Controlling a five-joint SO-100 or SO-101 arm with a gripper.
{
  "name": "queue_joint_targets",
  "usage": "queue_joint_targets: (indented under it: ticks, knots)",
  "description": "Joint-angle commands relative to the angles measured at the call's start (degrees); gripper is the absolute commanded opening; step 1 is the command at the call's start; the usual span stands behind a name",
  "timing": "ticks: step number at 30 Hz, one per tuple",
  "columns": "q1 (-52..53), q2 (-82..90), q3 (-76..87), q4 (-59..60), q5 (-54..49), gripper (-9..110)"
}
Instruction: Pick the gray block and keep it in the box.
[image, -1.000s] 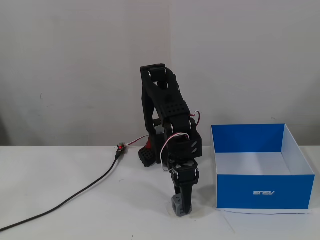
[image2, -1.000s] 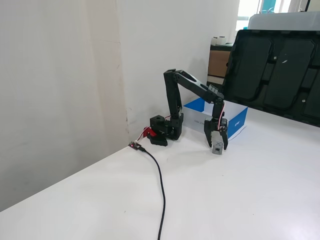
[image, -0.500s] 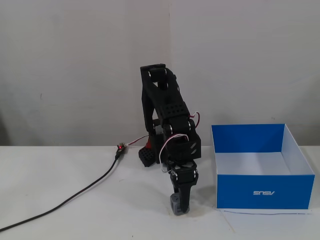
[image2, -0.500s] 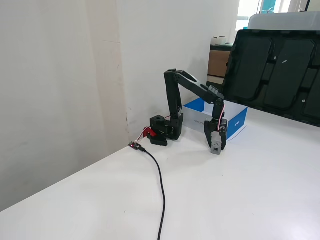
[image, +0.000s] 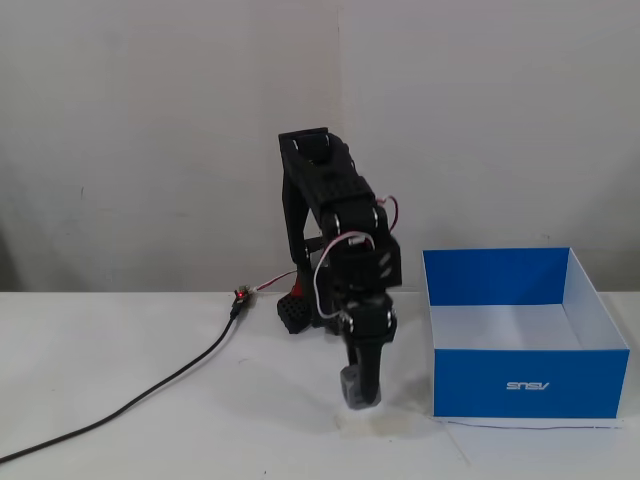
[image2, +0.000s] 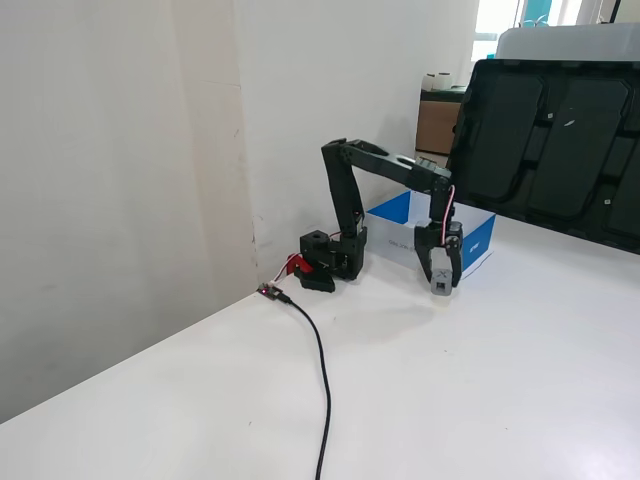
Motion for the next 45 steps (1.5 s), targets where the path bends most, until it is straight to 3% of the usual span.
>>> queue_joint_targets:
  ticks: [1, 13, 29, 45]
  knots:
    - [-2.02, 5.89, -9.58, 4.92, -0.53, 7]
    - [-16.96, 6.33, -20.92, 12.30, 0.35, 6]
    - [-37.88, 4.22, -23.20, 12.48, 0.97, 6]
    - [-43.86, -3.87, -26.10, 11.25, 1.67, 6]
